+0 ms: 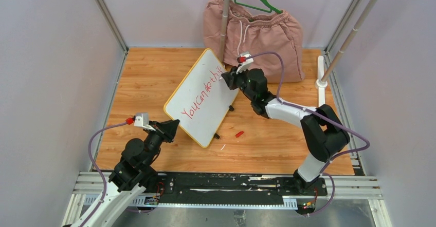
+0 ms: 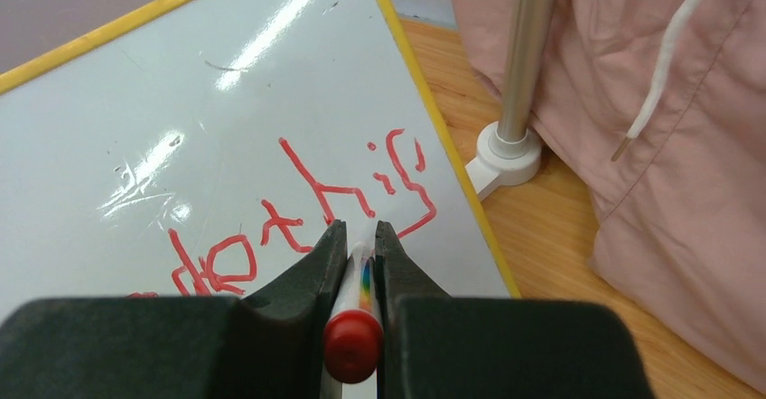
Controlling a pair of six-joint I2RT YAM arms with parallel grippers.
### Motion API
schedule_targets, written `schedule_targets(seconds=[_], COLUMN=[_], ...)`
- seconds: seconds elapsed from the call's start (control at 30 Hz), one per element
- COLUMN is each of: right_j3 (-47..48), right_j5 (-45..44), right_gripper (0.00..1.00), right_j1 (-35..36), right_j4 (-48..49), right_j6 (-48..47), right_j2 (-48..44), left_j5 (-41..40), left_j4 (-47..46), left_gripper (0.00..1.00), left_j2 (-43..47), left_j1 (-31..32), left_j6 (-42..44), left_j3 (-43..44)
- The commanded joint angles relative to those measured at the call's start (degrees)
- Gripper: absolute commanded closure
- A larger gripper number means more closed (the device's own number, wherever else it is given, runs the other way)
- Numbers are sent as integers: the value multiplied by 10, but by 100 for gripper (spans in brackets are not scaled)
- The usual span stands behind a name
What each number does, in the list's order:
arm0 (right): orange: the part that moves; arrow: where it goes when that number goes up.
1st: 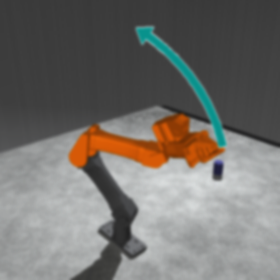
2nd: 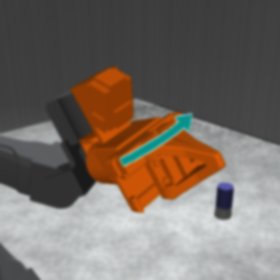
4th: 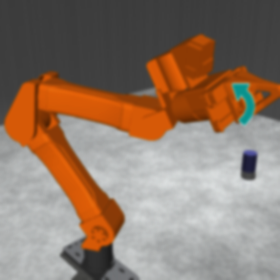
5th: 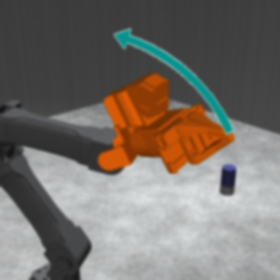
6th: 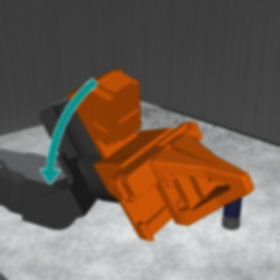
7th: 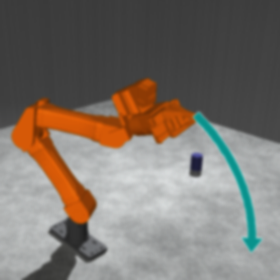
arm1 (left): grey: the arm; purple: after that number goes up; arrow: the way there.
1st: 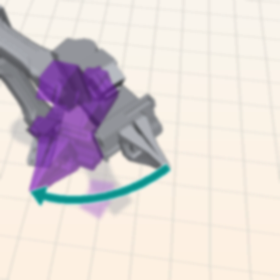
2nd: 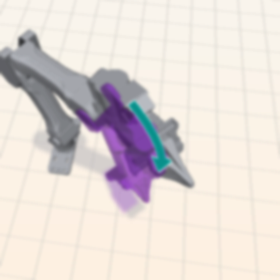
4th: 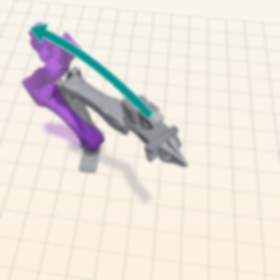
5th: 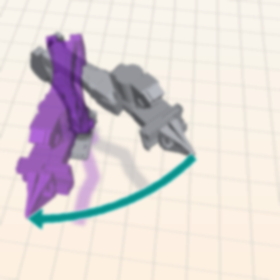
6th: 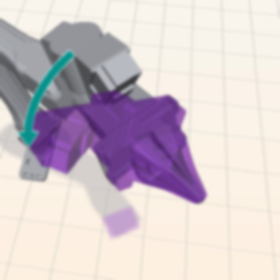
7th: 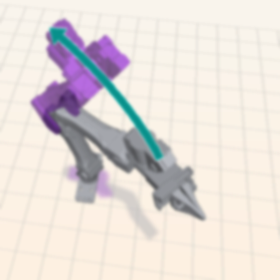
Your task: Write a sentence on the whiteboard
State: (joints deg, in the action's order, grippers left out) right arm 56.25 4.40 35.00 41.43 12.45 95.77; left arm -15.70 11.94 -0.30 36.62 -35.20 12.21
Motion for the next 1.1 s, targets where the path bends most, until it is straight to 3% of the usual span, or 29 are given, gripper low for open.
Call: schedule_targets(seconds=[0.0, 1.07], right_j3=[-6, 11], right_j5=[-11, -11], right_gripper=[100, 100], right_j1=[-23, -50], right_j4=[-5, 57], right_j6=[2, 44], right_j2=[-25, 41], left_j5=[-2, 5], left_j4=[28, 26], left_gripper=[100, 100], left_j2=[37, 37], left_j1=[1, 1], left_j6=[28, 36], left_j3=[5, 5])
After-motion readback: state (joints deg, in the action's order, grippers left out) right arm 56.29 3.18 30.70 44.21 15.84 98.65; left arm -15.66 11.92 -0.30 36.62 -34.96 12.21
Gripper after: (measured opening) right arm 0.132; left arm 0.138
